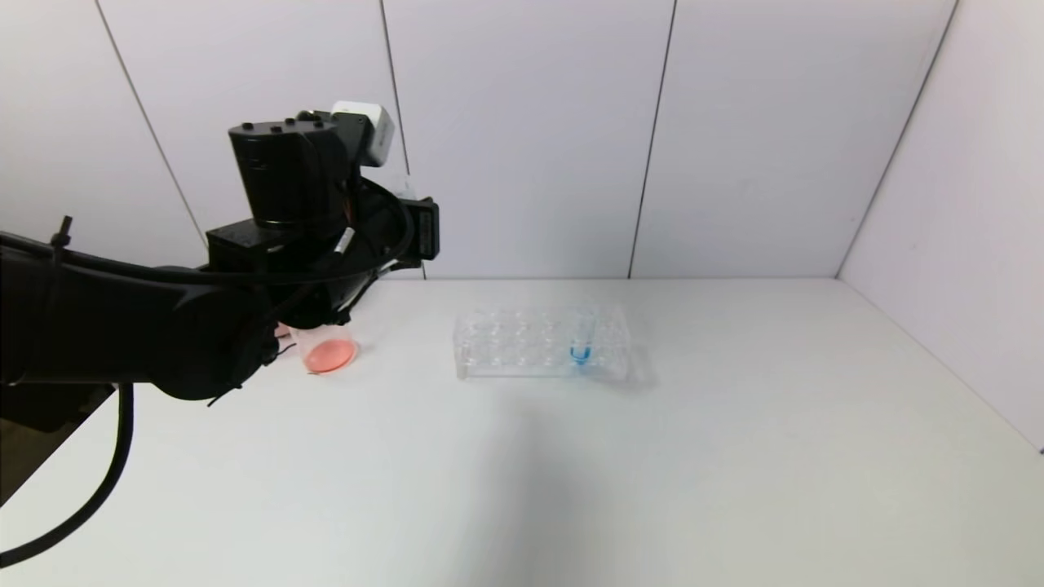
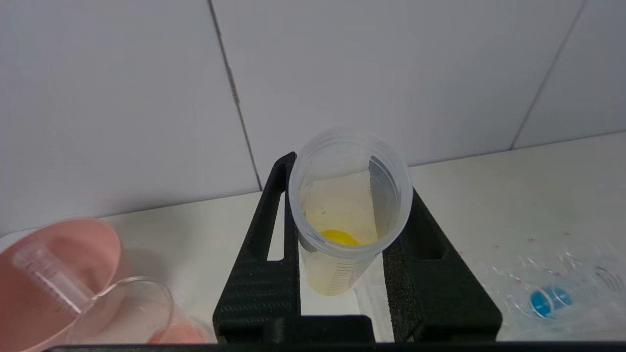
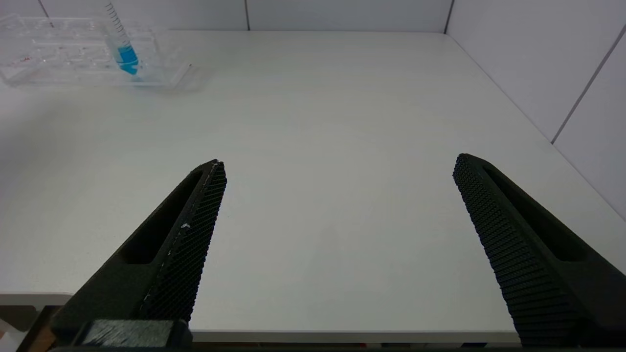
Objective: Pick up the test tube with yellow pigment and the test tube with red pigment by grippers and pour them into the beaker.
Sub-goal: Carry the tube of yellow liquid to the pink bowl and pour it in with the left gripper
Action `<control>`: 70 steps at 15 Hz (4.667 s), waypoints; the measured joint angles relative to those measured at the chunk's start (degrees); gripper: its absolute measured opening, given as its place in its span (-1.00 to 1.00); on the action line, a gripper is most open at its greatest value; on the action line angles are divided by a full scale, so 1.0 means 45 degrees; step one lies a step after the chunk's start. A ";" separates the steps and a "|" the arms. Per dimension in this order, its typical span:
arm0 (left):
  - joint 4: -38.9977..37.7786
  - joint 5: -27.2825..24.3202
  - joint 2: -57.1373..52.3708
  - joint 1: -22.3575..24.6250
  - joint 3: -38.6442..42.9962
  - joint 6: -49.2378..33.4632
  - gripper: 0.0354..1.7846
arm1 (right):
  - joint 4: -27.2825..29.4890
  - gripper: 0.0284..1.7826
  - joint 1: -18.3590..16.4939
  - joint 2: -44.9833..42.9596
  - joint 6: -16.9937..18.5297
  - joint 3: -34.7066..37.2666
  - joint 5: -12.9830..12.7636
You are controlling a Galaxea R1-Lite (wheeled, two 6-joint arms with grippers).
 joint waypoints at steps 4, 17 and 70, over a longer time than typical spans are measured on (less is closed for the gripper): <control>0.0317 -0.0111 -0.0252 0.1593 -0.0111 -0.0038 -0.48 | 0.0000 0.91 0.0000 0.0000 0.0000 0.0000 -0.0005; 0.1322 -0.0569 -0.0168 0.6534 -0.0306 -0.0106 -0.48 | 0.0000 0.91 0.0000 0.0000 0.0000 0.0000 -0.0005; 0.5857 -1.0698 0.1365 0.9585 -0.2162 0.6223 -0.48 | 0.0000 0.91 0.0000 0.0000 0.0000 0.0000 -0.0005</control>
